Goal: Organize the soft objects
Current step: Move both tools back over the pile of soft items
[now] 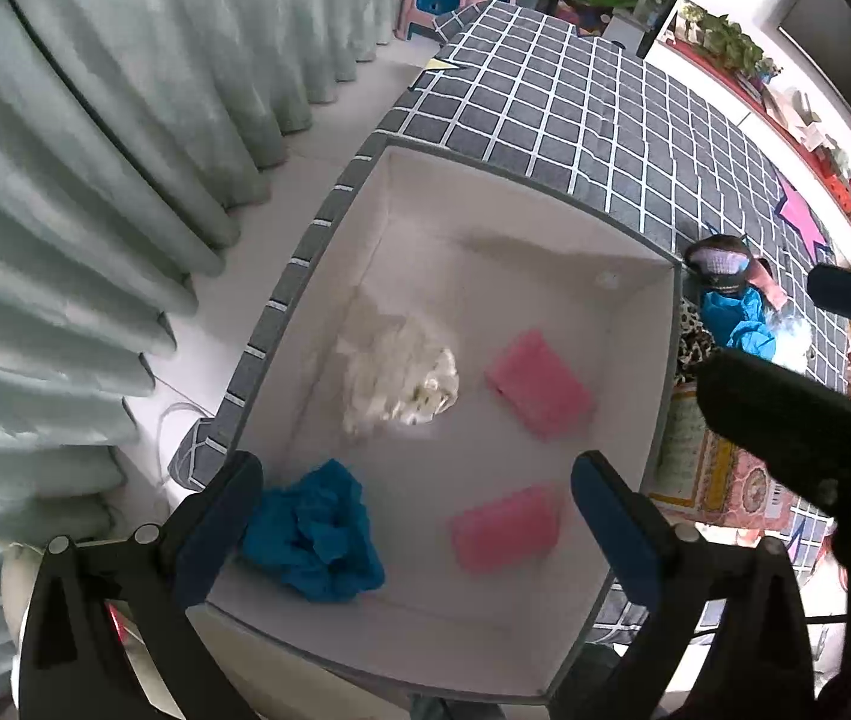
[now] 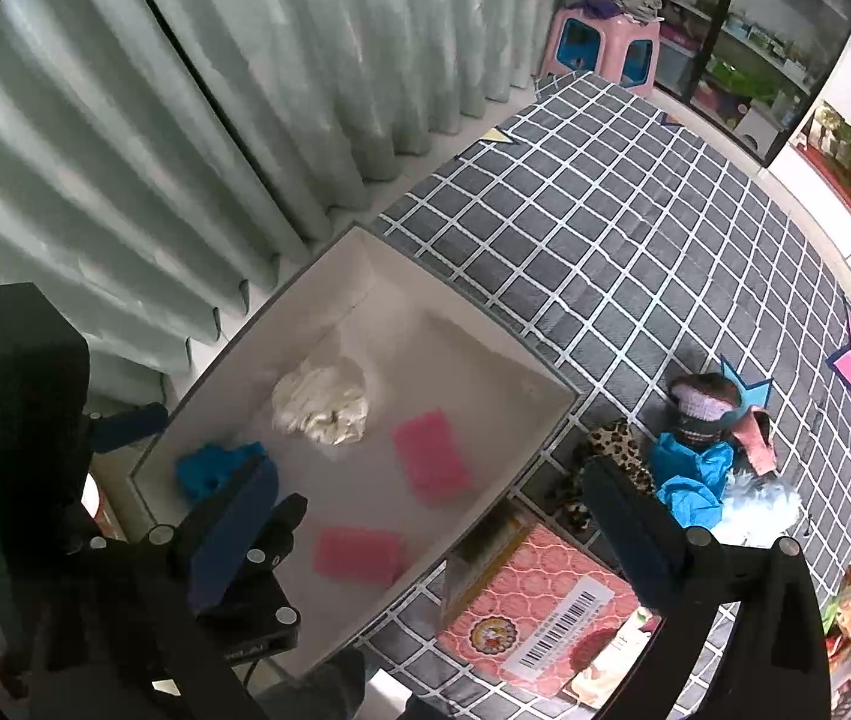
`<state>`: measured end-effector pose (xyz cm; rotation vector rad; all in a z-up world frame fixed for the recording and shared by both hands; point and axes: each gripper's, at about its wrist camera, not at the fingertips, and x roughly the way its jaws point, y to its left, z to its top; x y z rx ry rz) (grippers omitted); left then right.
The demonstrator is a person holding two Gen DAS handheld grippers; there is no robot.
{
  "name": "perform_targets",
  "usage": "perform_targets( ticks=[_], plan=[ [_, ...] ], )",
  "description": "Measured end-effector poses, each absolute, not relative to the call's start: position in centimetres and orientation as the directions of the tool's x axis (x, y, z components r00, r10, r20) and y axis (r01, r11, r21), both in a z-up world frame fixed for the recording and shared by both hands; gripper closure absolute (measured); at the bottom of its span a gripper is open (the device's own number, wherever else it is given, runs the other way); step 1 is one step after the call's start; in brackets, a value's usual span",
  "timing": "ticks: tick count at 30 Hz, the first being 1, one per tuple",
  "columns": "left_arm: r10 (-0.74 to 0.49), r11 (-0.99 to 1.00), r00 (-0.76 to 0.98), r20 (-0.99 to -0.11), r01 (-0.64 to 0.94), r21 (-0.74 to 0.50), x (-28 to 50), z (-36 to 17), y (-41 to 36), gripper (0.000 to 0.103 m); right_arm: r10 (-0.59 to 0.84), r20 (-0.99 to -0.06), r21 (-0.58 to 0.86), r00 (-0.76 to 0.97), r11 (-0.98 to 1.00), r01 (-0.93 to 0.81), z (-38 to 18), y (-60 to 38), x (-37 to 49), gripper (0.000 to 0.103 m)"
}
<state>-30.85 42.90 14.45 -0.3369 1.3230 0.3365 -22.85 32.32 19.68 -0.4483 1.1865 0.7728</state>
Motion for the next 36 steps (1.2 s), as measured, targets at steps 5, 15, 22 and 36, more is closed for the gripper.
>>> perform_targets(
  ticks=[5, 15, 22, 36],
  plan=[
    [0.056, 0.909, 0.216, -0.975, -0.415, -0.04, -30.0, 15.8, 41.9, 0.0, 0.307, -0.935, 0.085, 0.177, 0.678, -0.73, 20.2, 31.3, -22.3, 0.001],
    [0.097, 0.93, 0.235, -0.967, -0.367, 0.005, -28.6, 18.2, 39.2, 0.0, 0.336, -0.919, 0.112, 0.204, 0.722, -0.683, 21.7, 27.1, -20.5, 0.001],
    [0.121, 0.95, 0.261, -0.958, -0.311, 0.035, -26.7, 20.2, 36.1, 0.0, 0.334, -0.911, 0.125, 0.243, 0.784, -0.608, 22.8, 21.6, -18.1, 0.001],
    [0.174, 0.972, 0.276, -0.945, -0.202, 0.12, -23.2, 21.7, 30.1, 0.0, 0.316, -0.913, 0.168, 0.259, 0.868, -0.466, 21.6, 12.5, -14.9, 0.001]
  ],
)
